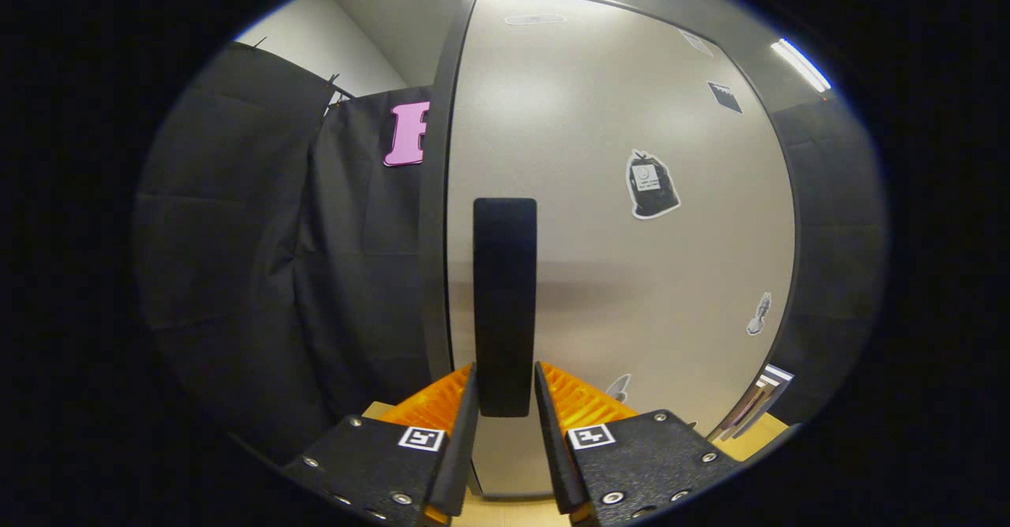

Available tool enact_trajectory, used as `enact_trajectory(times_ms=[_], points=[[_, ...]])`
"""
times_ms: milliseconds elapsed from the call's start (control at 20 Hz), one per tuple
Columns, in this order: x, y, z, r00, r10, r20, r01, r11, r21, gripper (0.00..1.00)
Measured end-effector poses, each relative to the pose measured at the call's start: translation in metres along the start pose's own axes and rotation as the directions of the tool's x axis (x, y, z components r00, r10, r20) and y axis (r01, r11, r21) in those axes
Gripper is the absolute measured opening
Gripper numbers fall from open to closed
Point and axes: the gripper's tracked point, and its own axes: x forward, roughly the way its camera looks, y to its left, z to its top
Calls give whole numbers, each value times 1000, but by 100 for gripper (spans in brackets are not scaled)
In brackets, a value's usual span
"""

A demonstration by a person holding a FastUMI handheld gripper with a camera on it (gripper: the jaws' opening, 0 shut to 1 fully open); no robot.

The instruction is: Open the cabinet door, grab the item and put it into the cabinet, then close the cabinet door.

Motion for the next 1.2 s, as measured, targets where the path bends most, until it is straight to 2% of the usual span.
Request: enact_trajectory(times_ms=[50, 300, 500, 750, 1200], points=[[-3, -1, -1, 1000, -4, -3, 4, 1000, -12, 36], [-7, -1, -2, 1000, 29, -3, -30, 999, -28, 26], [-27, 0, -3, 996, 88, -2, -88, 995, -36, 25], [-78, -16, -8, 989, 150, -21, -150, 988, -29, 25], [-135, -39, -13, 947, 318, -47, -316, 948, 40, 25]])
